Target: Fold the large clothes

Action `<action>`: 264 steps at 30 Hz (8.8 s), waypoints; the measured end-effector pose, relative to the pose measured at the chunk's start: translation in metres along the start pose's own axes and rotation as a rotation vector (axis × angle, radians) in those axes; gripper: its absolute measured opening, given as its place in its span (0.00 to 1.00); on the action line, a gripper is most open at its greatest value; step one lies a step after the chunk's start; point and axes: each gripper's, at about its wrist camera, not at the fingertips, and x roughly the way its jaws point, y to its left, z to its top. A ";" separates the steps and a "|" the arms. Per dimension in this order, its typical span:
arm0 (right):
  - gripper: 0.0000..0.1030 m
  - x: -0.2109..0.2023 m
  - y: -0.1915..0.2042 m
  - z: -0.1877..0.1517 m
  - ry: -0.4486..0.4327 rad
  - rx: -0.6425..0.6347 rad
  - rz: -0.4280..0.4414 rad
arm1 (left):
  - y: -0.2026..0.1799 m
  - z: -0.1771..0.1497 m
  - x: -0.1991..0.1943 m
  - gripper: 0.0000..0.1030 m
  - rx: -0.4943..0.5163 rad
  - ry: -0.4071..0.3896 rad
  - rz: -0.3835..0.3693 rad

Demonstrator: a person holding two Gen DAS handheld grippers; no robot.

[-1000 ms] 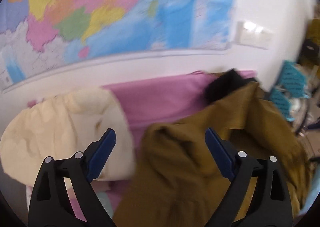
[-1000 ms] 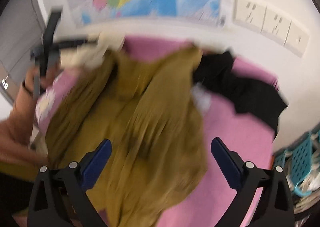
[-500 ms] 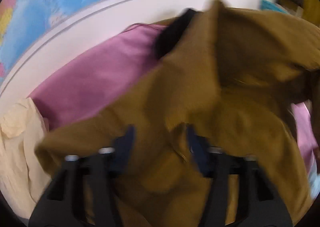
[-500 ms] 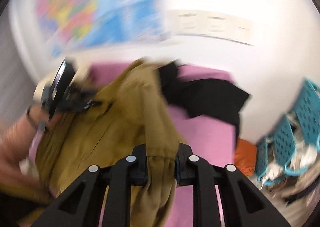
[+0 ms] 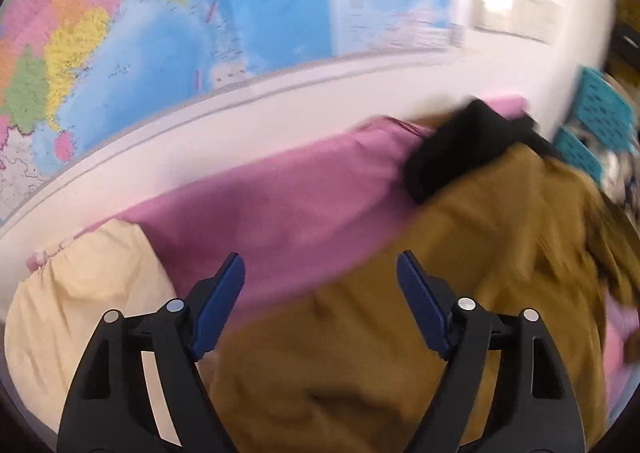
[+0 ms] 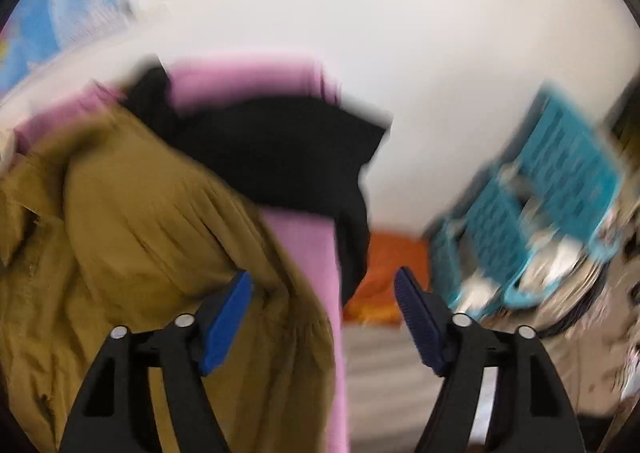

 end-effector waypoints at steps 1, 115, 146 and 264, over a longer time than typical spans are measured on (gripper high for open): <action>0.80 -0.025 0.007 0.006 -0.075 -0.026 0.039 | -0.003 -0.007 -0.006 0.76 0.008 -0.002 -0.015; 0.04 -0.098 0.076 -0.208 -0.133 0.350 0.843 | 0.034 -0.262 -0.076 0.80 -0.296 0.012 -0.081; 0.09 -0.102 0.048 -0.231 -0.189 0.315 0.714 | 0.013 -0.264 -0.053 0.76 -0.261 0.054 -0.086; 0.79 -0.132 0.180 -0.175 -0.178 -0.928 0.170 | -0.043 -0.180 -0.075 0.95 -0.135 -0.079 -0.567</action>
